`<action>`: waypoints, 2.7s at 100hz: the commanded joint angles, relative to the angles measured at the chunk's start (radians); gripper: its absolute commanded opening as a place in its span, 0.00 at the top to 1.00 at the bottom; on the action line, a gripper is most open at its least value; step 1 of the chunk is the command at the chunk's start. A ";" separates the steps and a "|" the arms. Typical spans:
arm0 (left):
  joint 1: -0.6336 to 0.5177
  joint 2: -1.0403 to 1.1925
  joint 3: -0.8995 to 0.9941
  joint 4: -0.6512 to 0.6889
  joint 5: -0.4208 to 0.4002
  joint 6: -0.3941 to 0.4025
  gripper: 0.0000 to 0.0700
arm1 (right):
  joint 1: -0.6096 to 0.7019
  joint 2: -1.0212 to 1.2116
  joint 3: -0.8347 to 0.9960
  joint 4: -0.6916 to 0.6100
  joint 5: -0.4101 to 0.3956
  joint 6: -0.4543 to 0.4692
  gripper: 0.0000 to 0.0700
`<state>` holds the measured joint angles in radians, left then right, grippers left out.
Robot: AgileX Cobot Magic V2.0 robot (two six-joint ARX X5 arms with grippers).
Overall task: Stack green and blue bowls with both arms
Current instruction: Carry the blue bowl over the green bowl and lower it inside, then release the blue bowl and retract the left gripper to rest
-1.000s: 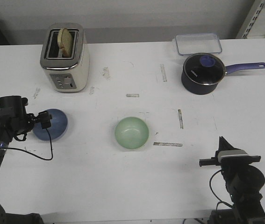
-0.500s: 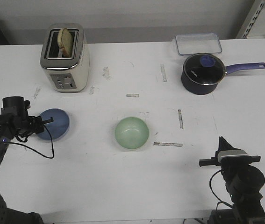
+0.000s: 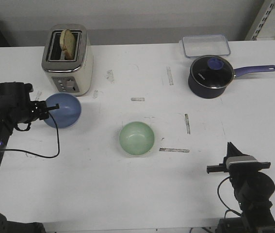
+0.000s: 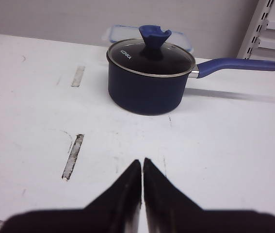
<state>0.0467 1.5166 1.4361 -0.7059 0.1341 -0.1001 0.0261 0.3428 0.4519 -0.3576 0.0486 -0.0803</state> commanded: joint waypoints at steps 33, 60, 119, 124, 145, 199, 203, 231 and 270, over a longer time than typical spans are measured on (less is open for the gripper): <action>-0.472 -0.020 0.124 -0.036 0.035 -0.007 1.00 | 0.002 0.006 0.004 0.005 0.002 0.013 1.00; -0.655 0.128 0.124 0.002 0.026 0.016 1.00 | 0.002 0.006 0.004 0.005 0.002 0.013 1.00; -0.667 0.270 0.124 0.018 0.016 0.004 0.87 | 0.002 0.006 0.004 0.005 0.001 0.013 1.00; -0.667 0.270 0.125 0.023 0.016 0.005 0.71 | 0.002 0.006 0.004 0.005 0.001 0.013 1.00; -0.667 0.255 0.164 0.021 0.016 0.005 0.11 | 0.002 0.006 0.004 0.005 0.001 0.013 1.00; -0.575 0.011 0.275 -0.023 -0.256 0.116 1.00 | 0.002 0.006 0.004 0.006 0.001 0.013 1.00; -0.541 -0.010 0.270 -0.026 -0.256 0.115 1.00 | 0.002 0.006 0.004 0.006 0.001 0.013 1.00; -0.303 -0.238 0.032 0.087 -0.247 0.116 1.00 | 0.002 0.006 0.004 0.006 0.004 0.012 1.00; -0.154 -0.775 -0.616 0.479 -0.196 0.112 1.00 | 0.002 0.006 0.004 0.016 0.004 0.012 1.00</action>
<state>-0.1211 0.8120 0.9161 -0.2836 -0.0868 0.0093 0.0261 0.3428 0.4519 -0.3569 0.0505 -0.0803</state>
